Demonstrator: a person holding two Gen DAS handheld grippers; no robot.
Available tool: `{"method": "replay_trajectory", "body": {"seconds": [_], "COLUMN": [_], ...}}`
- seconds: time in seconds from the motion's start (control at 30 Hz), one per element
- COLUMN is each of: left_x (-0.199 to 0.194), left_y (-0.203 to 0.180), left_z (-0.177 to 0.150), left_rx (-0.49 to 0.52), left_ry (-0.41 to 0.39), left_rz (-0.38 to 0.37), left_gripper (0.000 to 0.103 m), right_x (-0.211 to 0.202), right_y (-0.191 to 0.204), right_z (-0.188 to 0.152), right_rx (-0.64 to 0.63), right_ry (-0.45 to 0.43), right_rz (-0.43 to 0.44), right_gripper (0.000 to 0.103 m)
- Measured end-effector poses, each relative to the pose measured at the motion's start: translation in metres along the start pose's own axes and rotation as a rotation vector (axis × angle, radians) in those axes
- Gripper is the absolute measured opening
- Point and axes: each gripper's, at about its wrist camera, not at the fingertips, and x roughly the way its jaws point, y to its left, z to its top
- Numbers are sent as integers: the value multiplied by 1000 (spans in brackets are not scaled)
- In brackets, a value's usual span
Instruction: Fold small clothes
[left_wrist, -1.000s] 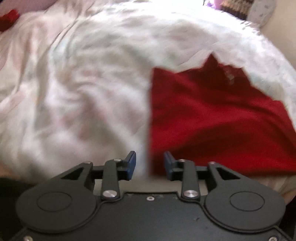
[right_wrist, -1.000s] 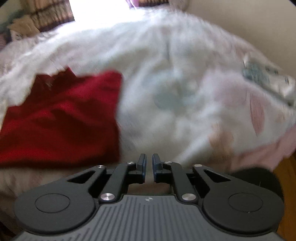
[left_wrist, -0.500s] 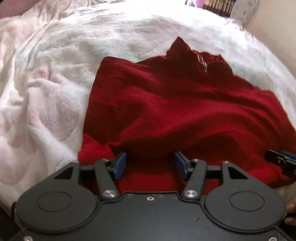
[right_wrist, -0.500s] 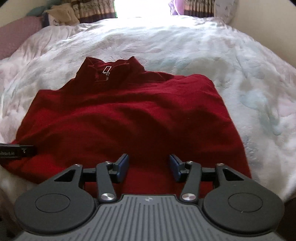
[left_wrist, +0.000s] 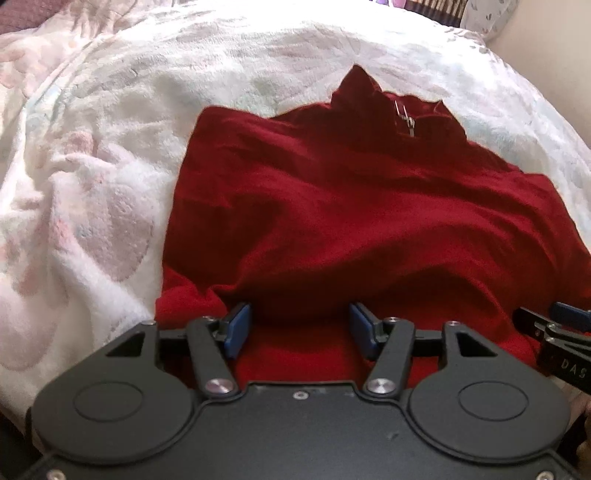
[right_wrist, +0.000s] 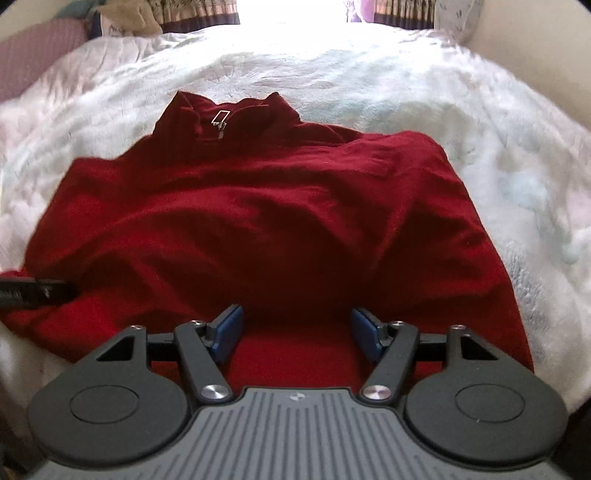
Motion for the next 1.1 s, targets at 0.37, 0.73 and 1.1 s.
{"method": "replay_trajectory", "body": {"seconds": [0.37,0.73,1.1], "left_x": [-11,33,28], "left_y": [-42,-26,52], "left_z": [34,36,44], "left_rx": [69,50,-139], "left_ry": [-116,-75,-52], "left_rz": [-32,38,107], "left_gripper": [55,60,59], "right_x": [-36,21,14], "right_y": [25,16,-55], "right_z": [25,42,43], "right_rx": [-18,52,84], "right_ry": [-121,-30,-27], "right_rz": [123,103,-53], "right_gripper": [57,49,11]}}
